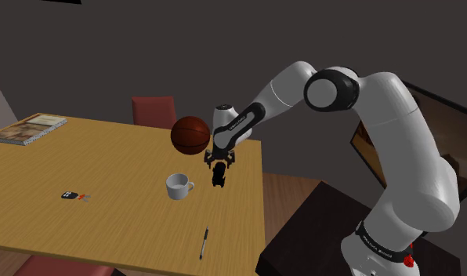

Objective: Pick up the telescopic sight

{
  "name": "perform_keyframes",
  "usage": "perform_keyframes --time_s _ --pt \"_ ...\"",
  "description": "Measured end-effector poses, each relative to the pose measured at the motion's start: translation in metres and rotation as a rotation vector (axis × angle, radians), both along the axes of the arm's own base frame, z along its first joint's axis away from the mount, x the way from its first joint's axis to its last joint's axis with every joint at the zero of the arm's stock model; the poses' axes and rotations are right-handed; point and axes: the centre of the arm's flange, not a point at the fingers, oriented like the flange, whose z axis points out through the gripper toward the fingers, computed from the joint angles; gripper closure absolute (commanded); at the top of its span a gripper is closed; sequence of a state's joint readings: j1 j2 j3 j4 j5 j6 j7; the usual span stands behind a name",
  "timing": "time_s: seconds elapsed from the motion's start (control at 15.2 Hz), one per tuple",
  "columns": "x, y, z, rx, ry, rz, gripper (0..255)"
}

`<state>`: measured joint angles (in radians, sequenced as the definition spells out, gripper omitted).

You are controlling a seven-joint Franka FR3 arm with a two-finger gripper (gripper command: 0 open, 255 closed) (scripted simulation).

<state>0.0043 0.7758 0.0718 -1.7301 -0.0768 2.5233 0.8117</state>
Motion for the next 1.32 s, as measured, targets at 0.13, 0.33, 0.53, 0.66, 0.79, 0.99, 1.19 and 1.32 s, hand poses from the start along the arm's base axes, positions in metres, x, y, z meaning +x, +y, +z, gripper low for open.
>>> perform_keyframes --time_s 0.13,0.33,0.53,0.66,0.79,0.99,1.19,1.32 --pt "0.000 -0.002 -0.010 0.000 0.000 -0.001 0" --pt "0.000 -0.002 -0.017 -0.001 -0.001 -0.002 255" --pt "0.000 -0.002 -0.018 -0.001 -0.002 -0.002 255" --pt "0.000 -0.001 -0.018 -0.001 -0.002 -0.002 255" --pt "0.000 -0.001 -0.018 -0.001 -0.002 -0.002 255" --pt "0.001 -0.001 -0.016 0.000 -0.001 -0.001 255" --pt "0.000 -0.001 -0.002 0.000 -0.001 -0.001 255" --pt "0.000 -0.001 0.007 0.000 0.000 -0.001 255"
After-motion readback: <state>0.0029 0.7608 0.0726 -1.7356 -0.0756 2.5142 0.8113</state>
